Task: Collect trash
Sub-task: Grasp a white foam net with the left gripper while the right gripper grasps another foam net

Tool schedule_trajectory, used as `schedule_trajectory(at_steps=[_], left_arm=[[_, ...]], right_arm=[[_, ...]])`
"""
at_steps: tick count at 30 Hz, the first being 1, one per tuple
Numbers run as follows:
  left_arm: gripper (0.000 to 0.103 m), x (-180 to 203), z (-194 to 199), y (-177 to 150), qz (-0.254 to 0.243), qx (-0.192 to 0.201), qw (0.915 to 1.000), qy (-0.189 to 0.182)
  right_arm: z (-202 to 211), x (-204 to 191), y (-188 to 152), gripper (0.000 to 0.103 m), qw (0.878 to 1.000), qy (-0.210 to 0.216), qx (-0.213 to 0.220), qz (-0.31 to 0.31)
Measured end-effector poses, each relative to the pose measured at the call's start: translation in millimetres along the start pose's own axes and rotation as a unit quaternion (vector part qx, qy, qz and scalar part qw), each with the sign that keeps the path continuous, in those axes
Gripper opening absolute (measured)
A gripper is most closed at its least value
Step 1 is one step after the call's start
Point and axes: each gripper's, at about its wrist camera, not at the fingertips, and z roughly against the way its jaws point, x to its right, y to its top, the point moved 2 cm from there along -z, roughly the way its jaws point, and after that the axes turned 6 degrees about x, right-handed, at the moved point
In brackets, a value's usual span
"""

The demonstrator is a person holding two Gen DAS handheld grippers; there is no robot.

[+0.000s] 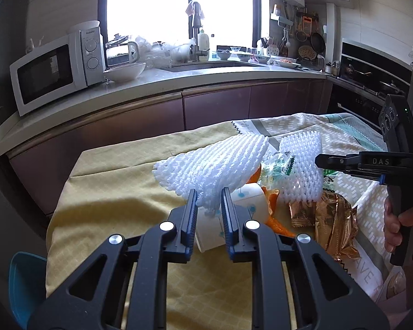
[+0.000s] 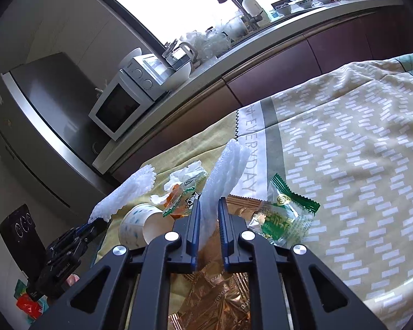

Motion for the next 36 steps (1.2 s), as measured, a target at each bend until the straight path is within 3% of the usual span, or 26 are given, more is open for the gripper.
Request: schedule_trajectory(at_steps=[20, 27, 36], left_arm=[[0.018, -61, 77, -15, 0.055, 0.035, 0.9971, 0.039], [0.018, -81, 98, -27, 0.071, 0.037, 0.9952, 0.056], [0.018, -102, 129, -45, 0.083, 0.037, 0.9919, 0.089]], right_arm=[[45, -46, 11, 0.011, 0.997, 0.034, 0.062, 0.04], [44, -75, 5, 0.011, 0.994, 0.069, 0.055, 0.058], [18, -113, -16, 0.011, 0.99, 0.121, 0.013, 0.071]])
